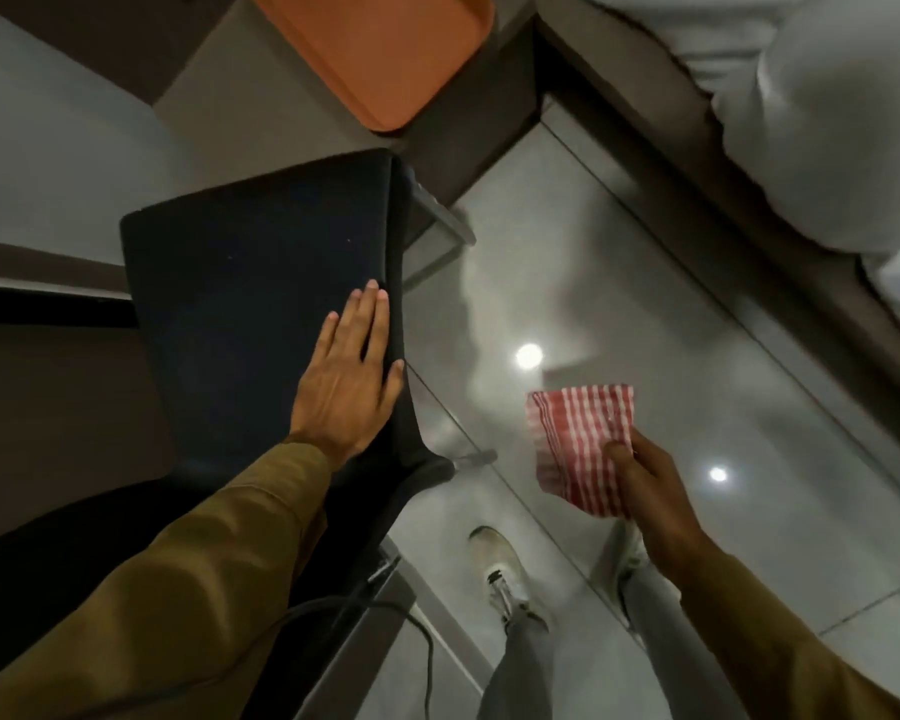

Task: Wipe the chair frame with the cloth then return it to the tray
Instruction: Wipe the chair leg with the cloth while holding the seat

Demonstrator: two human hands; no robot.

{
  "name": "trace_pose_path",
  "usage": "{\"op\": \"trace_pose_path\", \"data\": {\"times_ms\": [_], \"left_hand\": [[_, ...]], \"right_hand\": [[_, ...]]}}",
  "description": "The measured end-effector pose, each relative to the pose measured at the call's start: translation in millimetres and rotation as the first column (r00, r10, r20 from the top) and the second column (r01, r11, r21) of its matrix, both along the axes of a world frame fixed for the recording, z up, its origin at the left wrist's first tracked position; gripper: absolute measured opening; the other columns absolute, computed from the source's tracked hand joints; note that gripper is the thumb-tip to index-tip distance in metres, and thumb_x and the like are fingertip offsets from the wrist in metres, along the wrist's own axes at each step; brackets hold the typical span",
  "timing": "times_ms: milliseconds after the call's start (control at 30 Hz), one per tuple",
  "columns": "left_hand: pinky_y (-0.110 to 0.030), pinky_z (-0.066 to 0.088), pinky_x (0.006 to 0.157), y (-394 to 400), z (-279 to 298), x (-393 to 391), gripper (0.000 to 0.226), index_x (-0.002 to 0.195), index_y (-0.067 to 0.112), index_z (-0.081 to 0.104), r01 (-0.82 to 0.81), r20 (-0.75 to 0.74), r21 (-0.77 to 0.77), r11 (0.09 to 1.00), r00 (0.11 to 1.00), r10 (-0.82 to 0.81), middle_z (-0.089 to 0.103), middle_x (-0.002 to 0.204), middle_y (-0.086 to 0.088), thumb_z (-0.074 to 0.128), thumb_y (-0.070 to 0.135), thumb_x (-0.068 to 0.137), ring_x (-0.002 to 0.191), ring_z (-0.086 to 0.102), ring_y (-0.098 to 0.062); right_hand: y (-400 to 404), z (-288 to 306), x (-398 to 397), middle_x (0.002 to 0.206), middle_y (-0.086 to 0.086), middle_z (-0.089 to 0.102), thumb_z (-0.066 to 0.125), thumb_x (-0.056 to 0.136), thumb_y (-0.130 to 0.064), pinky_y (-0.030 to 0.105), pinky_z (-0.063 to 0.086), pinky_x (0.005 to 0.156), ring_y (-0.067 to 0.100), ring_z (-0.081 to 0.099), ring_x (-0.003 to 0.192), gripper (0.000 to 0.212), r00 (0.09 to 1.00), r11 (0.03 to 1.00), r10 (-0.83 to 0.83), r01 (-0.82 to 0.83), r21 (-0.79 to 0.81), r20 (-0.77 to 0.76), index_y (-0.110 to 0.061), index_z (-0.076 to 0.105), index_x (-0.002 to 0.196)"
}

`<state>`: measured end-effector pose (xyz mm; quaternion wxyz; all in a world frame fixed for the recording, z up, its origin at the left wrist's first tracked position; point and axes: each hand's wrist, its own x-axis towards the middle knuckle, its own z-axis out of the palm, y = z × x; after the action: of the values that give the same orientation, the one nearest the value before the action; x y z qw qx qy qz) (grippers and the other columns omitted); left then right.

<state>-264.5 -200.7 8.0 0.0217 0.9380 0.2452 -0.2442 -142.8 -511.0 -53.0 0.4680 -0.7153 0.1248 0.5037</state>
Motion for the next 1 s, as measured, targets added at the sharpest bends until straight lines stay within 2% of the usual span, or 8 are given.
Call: {"op": "trace_pose_path", "data": {"times_ms": [133,233,333,500,667,800,900,1000], "left_hand": [[-0.052,0.008,0.141,-3,-32,-16,0.078,0.174,0.003,0.003,0.105,0.113,0.151,0.983,0.986,-0.123,-0.001,0.184,-0.016,0.026,0.048,0.114,0.172,0.003,-0.03],[-0.053,0.009,0.141,0,-53,-25,0.08,0.174,0.003,0.004,0.155,0.166,0.176,0.972,0.969,-0.185,0.001,0.184,-0.017,0.026,0.051,0.114,0.172,0.005,-0.03],[-0.053,0.009,0.141,7,-69,-27,0.081,0.174,0.003,0.004,0.188,0.175,0.175,0.967,0.96,-0.218,0.003,0.183,-0.018,0.025,0.054,0.113,0.172,0.005,-0.031],[-0.056,0.01,0.141,4,-91,-30,0.084,0.173,0.002,0.003,0.179,0.185,0.205,0.962,0.958,-0.218,0.001,0.183,-0.02,0.024,0.056,0.113,0.172,0.003,-0.033],[-0.057,0.005,0.141,0,-103,-28,0.087,0.172,-0.002,0.005,0.098,0.326,0.101,0.99,0.937,-0.126,0.003,0.182,-0.024,0.034,0.054,0.111,0.171,0.003,-0.038],[-0.057,0.002,0.14,-6,-110,-26,0.09,0.17,-0.005,0.005,0.033,0.412,0.067,0.997,0.909,-0.058,0.005,0.18,-0.029,0.038,0.054,0.11,0.17,0.004,-0.042],[-0.057,0.003,0.14,-5,-113,-27,0.087,0.17,-0.006,0.006,0.042,0.446,0.067,0.997,0.893,-0.067,0.006,0.18,-0.03,0.037,0.05,0.11,0.17,0.005,-0.043],[-0.057,0.004,0.14,-2,-115,-28,0.086,0.17,-0.006,0.006,0.05,0.467,0.068,0.996,0.881,-0.075,0.005,0.18,-0.03,0.039,0.046,0.11,0.17,0.004,-0.044]], "right_hand": [[-15,-35,-58,0.103,-0.009,0.078,0.046,0.111,-0.024,0.038,0.063,0.084,0.022,0.076,0.103,0.026,0.995,0.991,-0.091,0.093,-0.096,0.028,-0.034,0.069,0.117],[-18,-60,-93,0.122,0.01,0.073,0.045,0.11,-0.021,0.056,0.058,0.101,0.034,0.069,0.115,0.031,0.981,0.966,-0.192,0.192,-0.176,0.016,-0.02,0.064,0.134],[-16,-75,-119,0.125,0.008,0.069,0.043,0.11,-0.021,0.061,0.055,0.104,0.035,0.067,0.118,0.034,0.965,0.943,-0.263,0.258,-0.211,0.005,-0.018,0.059,0.139],[-8,-86,-141,0.13,0.006,0.067,0.042,0.11,-0.019,0.059,0.054,0.107,0.031,0.065,0.121,0.035,0.946,0.923,-0.317,0.323,-0.212,0.062,-0.018,0.057,0.142],[8,-79,-153,0.135,0.003,0.067,0.043,0.11,-0.016,0.052,0.054,0.109,0.023,0.064,0.125,0.037,0.939,0.933,-0.313,0.332,-0.137,0.144,-0.018,0.057,0.144],[13,-77,-160,0.138,0.005,0.066,0.044,0.111,-0.02,0.049,0.056,0.107,0.027,0.063,0.129,0.037,0.893,0.883,-0.433,0.448,-0.143,0.124,-0.016,0.056,0.146],[8,-81,-159,0.136,0.005,0.066,0.044,0.111,-0.018,0.055,0.054,0.109,0.027,0.063,0.128,0.036,0.852,0.833,-0.509,0.523,-0.181,0.119,-0.015,0.056,0.145],[5,-89,-158,0.133,0.0,0.065,0.044,0.11,-0.016,0.057,0.051,0.111,0.025,0.062,0.127,0.035,0.865,0.84,-0.476,0.5,-0.212,0.157,-0.018,0.057,0.143]]}}
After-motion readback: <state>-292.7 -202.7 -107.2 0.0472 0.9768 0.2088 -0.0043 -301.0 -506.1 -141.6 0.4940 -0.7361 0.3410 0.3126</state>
